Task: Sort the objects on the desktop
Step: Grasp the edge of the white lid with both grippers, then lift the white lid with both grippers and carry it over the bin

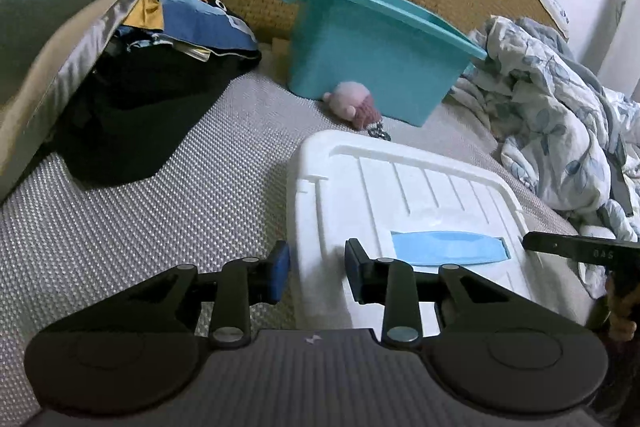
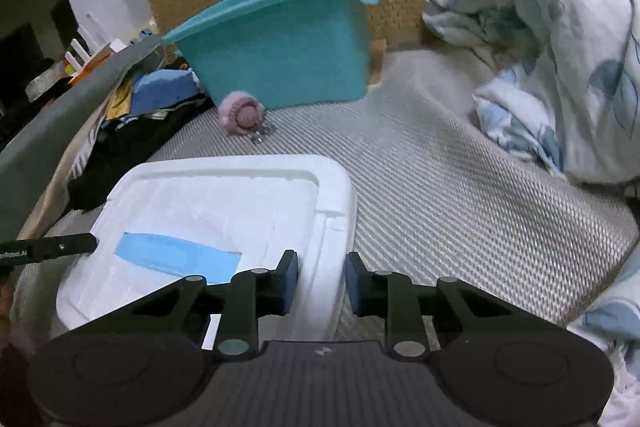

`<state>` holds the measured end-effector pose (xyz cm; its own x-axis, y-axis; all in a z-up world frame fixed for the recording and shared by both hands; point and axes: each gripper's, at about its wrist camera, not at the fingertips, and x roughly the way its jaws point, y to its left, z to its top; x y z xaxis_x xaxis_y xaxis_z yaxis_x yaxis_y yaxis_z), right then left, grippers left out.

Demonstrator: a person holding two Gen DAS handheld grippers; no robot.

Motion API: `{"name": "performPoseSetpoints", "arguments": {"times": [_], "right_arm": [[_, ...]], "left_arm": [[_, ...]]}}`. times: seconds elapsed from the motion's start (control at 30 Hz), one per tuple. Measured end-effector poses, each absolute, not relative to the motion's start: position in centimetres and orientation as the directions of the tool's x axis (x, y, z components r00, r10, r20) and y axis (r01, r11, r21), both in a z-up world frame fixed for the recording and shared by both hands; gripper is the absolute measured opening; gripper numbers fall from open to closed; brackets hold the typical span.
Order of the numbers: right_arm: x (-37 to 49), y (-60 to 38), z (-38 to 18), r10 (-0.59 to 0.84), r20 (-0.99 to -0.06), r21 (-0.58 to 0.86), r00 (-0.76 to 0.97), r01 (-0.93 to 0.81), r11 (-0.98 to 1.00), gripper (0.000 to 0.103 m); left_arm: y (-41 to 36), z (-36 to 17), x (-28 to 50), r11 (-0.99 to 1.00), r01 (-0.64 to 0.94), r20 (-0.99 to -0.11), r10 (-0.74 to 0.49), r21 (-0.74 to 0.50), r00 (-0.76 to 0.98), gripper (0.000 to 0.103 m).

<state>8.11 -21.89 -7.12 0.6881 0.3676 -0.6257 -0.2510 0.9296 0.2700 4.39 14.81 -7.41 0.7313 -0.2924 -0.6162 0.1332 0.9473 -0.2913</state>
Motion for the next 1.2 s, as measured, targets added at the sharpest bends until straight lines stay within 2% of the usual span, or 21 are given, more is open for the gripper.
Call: {"name": "performPoseSetpoints", "arguments": {"times": [0.37, 1.2], "right_arm": [[8.5, -21.7, -6.0, 0.353, -0.596, 0.261, 0.721, -0.242, 0.934, 0.029], [13.2, -21.8, -0.6, 0.276, -0.447, 0.231, 0.851, -0.189, 0.955, 0.029]], "left_arm": [[14.6, -5.4, 4.7, 0.944, 0.137, -0.558, -0.291, -0.301, 0.777, 0.033], [13.1, 0.2, 11.4, 0.950, 0.132, -0.447, -0.252, -0.281, 0.858, 0.034]]}}
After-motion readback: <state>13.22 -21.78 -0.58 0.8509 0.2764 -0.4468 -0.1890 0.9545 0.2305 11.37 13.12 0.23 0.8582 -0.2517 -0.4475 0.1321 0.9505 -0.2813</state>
